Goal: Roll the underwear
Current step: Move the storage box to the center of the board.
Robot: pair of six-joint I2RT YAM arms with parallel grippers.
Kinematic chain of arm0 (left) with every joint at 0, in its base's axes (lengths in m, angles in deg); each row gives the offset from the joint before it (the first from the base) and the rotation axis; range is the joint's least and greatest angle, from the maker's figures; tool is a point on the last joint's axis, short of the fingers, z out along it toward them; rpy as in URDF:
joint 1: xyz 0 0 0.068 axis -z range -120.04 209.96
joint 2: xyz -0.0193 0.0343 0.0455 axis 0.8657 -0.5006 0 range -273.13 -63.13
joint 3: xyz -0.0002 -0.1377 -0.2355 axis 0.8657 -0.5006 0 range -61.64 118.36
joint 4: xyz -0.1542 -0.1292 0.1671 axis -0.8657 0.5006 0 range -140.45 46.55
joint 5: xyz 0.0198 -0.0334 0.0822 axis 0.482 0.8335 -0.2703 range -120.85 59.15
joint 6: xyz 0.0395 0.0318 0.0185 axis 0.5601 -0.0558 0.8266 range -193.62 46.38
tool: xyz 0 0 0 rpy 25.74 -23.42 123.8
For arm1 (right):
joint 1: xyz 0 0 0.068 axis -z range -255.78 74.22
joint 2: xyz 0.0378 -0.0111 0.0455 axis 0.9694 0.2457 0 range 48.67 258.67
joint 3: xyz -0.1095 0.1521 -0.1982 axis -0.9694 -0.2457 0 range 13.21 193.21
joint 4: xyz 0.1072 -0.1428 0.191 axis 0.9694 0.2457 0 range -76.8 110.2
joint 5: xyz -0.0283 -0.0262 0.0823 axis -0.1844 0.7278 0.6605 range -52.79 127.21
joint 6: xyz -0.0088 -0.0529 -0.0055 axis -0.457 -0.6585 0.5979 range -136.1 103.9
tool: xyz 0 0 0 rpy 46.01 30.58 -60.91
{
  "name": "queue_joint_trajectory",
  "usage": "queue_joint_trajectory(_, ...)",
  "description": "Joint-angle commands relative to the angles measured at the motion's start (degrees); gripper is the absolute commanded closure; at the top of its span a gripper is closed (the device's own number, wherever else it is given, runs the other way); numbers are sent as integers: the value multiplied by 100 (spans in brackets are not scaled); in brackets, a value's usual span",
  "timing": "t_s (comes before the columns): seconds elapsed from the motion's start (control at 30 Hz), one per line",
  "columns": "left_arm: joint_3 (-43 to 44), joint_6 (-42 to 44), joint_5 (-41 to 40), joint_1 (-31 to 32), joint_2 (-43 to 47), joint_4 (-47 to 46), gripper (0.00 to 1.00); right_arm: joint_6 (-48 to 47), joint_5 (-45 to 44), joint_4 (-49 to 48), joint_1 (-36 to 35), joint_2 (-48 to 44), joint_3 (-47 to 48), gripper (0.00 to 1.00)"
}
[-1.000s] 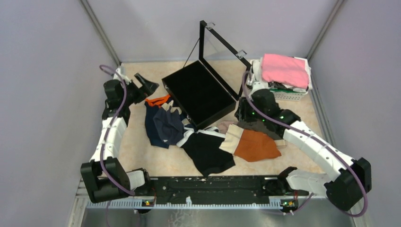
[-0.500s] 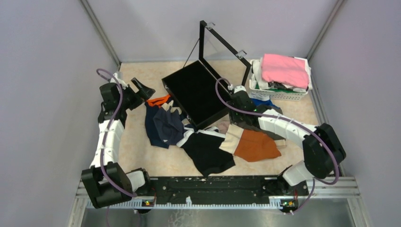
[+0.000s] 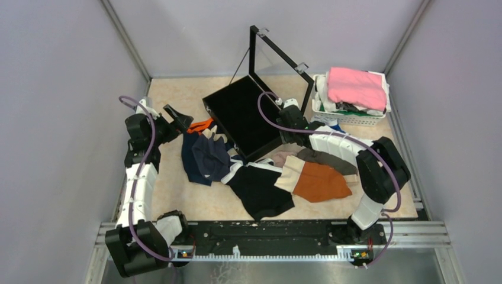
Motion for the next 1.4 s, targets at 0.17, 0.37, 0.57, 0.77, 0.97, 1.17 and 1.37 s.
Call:
queue_joint_trajectory(0.17, -251, 219, -140, -15, 322, -251, 1, -420, 203, -352, 368, 772, 1118, 49)
queue_joint_trajectory(0.37, -337, 283, -132, 24, 394, -159, 1, -560, 244, -247, 578, 1326, 2005, 48)
queue_joint_trajectory(0.57, -362, 369, -170, 69, 439, -34, 1, -686, 268, -48, 727, 1915, 2978, 42)
queue_joint_trajectory(0.77, -454, 398, -168, 112, 524, 2, 1, -718, 256, 214, 869, 2333, 3752, 39)
queue_joint_trajectory(0.97, -518, 374, -124, 140, 512, -3, 1, -753, 484, 99, 873, 1625, 3199, 37)
queue_joint_trajectory(1.17, -561, 435, -513, 648, 668, -12, 1, -644, 1345, 338, 882, 186, 2085, 19)
queue_joint_trajectory(1.37, -528, 399, -1727, 2252, 670, 153, 1, -23, 1648, 528, 924, -1270, 786, 14)
